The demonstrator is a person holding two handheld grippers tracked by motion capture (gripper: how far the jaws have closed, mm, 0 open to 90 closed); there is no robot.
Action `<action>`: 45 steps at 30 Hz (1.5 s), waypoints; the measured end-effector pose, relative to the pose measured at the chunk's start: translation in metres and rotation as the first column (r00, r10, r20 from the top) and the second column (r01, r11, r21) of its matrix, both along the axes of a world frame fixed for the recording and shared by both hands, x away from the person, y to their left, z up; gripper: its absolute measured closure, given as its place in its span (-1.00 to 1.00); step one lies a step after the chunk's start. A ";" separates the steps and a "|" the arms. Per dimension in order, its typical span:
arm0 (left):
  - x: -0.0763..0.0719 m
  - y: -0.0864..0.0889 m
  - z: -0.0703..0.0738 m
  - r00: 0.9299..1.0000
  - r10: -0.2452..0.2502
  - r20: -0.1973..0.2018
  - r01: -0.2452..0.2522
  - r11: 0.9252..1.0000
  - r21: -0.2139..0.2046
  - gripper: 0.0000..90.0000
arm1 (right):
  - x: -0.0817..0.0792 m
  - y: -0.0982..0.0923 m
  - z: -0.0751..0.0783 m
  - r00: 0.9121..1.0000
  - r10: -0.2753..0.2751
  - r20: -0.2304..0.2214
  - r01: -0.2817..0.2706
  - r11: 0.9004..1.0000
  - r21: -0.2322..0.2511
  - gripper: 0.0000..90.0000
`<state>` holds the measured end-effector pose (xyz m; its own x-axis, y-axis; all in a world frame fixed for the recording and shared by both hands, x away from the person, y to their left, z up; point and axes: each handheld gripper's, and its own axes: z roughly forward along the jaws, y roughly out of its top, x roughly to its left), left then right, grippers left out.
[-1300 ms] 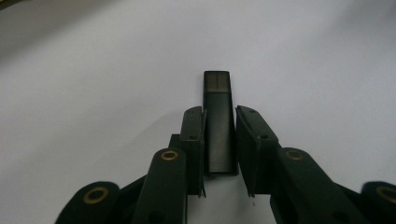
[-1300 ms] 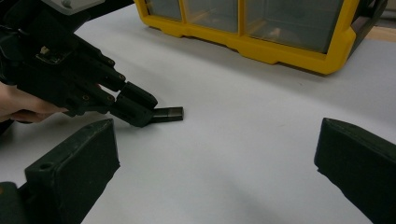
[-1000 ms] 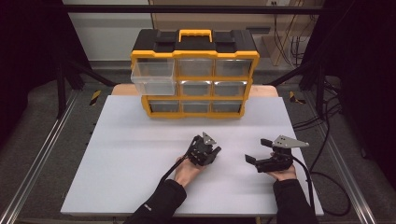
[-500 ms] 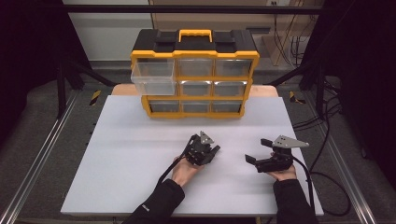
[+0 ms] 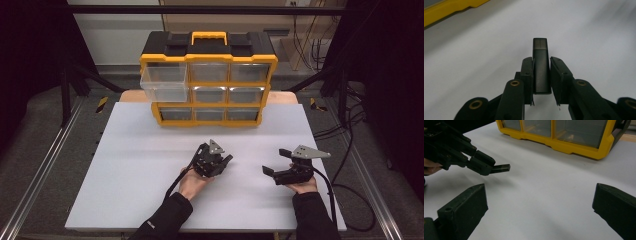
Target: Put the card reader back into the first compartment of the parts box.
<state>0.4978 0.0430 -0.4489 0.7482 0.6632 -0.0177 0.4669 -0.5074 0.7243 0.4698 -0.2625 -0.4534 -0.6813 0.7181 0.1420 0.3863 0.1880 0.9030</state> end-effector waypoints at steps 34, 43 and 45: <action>-0.002 0.028 0.022 1.000 0.013 0.020 -0.012 1.000 -0.008 0.61 | 0.000 0.001 0.000 1.000 0.002 -0.003 -0.002 1.000 -0.001 -1.00; -0.002 0.037 0.031 0.999 0.016 0.029 -0.016 1.000 -0.005 0.61 | 0.000 0.000 0.000 1.000 0.002 -0.004 -0.002 1.000 0.000 -1.00; -0.002 0.039 0.033 0.999 0.017 0.032 -0.017 1.000 -0.002 0.61 | 0.000 0.000 0.000 1.000 0.002 -0.002 -0.002 1.000 -0.002 -1.00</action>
<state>0.4956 0.0822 -0.4154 0.7369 0.6760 0.0043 0.4524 -0.4978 0.7399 0.4700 -0.2620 -0.4539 -0.6821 0.7173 0.1420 0.3880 0.1904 0.9018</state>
